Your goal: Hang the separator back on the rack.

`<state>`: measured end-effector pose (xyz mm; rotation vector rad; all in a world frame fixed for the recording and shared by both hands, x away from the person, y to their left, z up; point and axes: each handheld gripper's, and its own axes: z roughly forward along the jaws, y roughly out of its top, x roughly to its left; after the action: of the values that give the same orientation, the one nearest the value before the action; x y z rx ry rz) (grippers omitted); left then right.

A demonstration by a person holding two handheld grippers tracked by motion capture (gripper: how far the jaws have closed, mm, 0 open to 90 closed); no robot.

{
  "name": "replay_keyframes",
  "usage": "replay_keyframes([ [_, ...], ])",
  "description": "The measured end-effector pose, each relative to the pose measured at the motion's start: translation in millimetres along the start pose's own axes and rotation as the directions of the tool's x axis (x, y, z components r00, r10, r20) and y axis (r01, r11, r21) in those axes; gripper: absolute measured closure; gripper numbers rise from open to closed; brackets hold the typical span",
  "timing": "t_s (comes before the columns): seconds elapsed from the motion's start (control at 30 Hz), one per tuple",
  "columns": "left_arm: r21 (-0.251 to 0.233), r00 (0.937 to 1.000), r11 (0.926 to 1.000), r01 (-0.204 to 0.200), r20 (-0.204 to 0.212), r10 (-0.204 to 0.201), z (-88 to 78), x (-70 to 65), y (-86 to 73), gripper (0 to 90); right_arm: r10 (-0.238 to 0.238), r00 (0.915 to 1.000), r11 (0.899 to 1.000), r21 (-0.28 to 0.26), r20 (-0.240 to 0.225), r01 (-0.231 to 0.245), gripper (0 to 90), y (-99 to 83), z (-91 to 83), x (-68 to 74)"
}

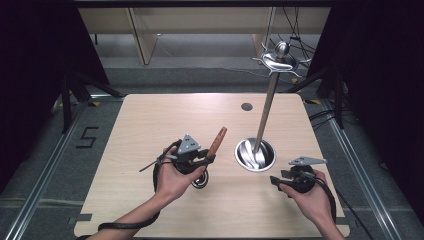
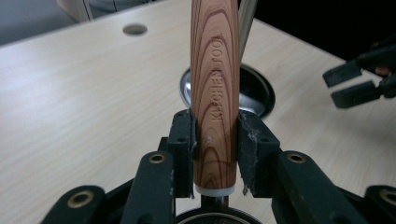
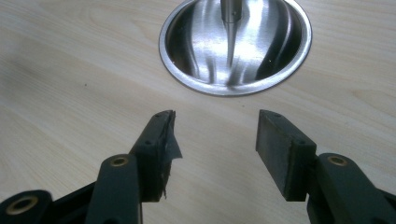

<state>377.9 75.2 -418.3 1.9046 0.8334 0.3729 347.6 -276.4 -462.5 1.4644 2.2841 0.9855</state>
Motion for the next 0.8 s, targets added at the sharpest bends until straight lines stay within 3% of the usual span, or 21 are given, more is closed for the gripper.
replay_keyframes([
  [0.1, -0.061, 0.9998, 0.998, -0.018, -0.005, 0.018, -3.0, -2.0, 0.6, 68.0, 0.004, 1.0, 1.0, -0.003, -0.004, -0.004, 47.7, 0.1, -0.1, 0.5],
  [0.17, -0.074, 0.9998, 0.9971, -0.021, -0.002, 0.021, -3.4, -2.7, 0.8, 68.0, 0.01, 0.9999, 1.0, -0.005, -0.011, -0.01, 47.7, 0.4, -0.2, 1.0],
  [0.2, -0.103, 0.9996, 0.9943, -0.029, 0.0, 0.029, -4.7, -4.6, 1.0, 68.0, 0.024, 0.9995, 1.0, -0.009, -0.019, -0.024, 47.7, 1.0, -0.9, 2.3],
  [0.27, -0.115, 0.9995, 0.9928, -0.032, 0.001, 0.032, -5.3, -5.9, 1.3, 68.0, 0.01, 0.9998, 0.999, -0.031, -0.017, -0.011, 47.7, 1.5, -0.9, 2.2],
  [0.3, -0.145, 0.999, 0.9885, -0.043, 0.008, 0.045, -5.8, -8.6, 1.8, 68.0, -0.006, 0.9986, 0.997, -0.078, -0.053, 0.002, 47.7, 3.7, -3.3, 4.0],
  [0.33, -0.16, 0.9986, 0.9858, -0.051, 0.006, 0.052, -6.3, -11.0, 2.4, 68.0, -0.02, 0.9981, 0.995, -0.1, -0.058, 0.014, 47.7, 5.4, -5.3, 5.1],
  [0.37, -0.176, 0.9981, 0.9826, -0.058, 0.01, 0.06, -6.3, -12.9, 2.8, 68.0, 0.024, 0.9952, 0.993, -0.116, -0.095, -0.035, 47.7, 8.2, -10.4, 12.5],
  [0.4, -0.189, 0.9978, 0.9801, -0.06, 0.015, 0.064, -6.0, -14.6, 3.3, 68.0, 0.001, 0.9934, 0.987, -0.16, -0.115, -0.019, 47.5, 11.5, -13.6, 14.8],
  [0.43, -0.189, 0.9978, 0.9801, -0.06, 0.015, 0.064, -6.0, -14.6, 3.3, 68.0, -0.029, 0.9907, 0.976, -0.218, -0.133, 0.0, 47.5, 14.3, -14.0, 15.5],
  [0.5, -0.223, 0.9953, 0.9711, -0.085, 0.027, 0.093, -3.9, -21.7, 5.7, 68.0, 0.001, 0.9831, 0.961, -0.27, -0.183, -0.051, 47.9, 21.0, -23.7, 26.9],
  [0.53, -0.232, 0.9949, 0.9689, -0.086, 0.032, 0.096, -2.9, -23.2, 6.2, 68.0, -0.033, 0.9775, 0.939, -0.343, -0.208, -0.041, 48.7, 26.0, -25.7, 30.7],
  [0.63, -0.243, 0.9937, 0.9652, -0.097, 0.032, 0.107, -0.1, -28.1, 7.3, 68.0, -0.07, 0.9685, 0.895, -0.443, -0.239, -0.044, 50.5, 38.0, -34.2, 47.6],
  [0.67, -0.241, 0.9932, 0.965, -0.102, 0.03, 0.112, 0.8, -29.9, 7.7, 68.0, -0.07, 0.9685, 0.895, -0.443, -0.239, -0.044, 50.5, 38.0, -34.2, 47.6],
  [0.7, -0.244, 0.9934, 0.9646, -0.101, 0.029, 0.111, 2.4, -32.3, 8.0, 68.0, -0.064, 0.9625, 0.892, -0.448, -0.263, -0.063, 50.7, 42.2, -36.2, 54.0],
  [0.73, -0.243, 0.9926, 0.964, -0.107, 0.028, 0.118, 4.5, -35.1, 8.7, 68.0, -0.08, 0.9498, 0.866, -0.492, -0.302, -0.084, 51.5, 51.1, -36.9, 64.7],
  [0.77, -0.245, 0.9927, 0.9637, -0.107, 0.028, 0.118, 5.6, -36.6, 9.0, 68.0, -0.103, 0.9484, 0.851, -0.52, -0.3, -0.072, 52.0, 56.4, -35.6, 68.3],
  [0.8, -0.246, 0.9925, 0.9632, -0.108, 0.029, 0.119, 6.3, -37.7, 9.4, 68.0, -0.089, 0.9458, 0.853, -0.514, -0.312, -0.089, 52.5, 60.3, -36.1, 74.3],
])
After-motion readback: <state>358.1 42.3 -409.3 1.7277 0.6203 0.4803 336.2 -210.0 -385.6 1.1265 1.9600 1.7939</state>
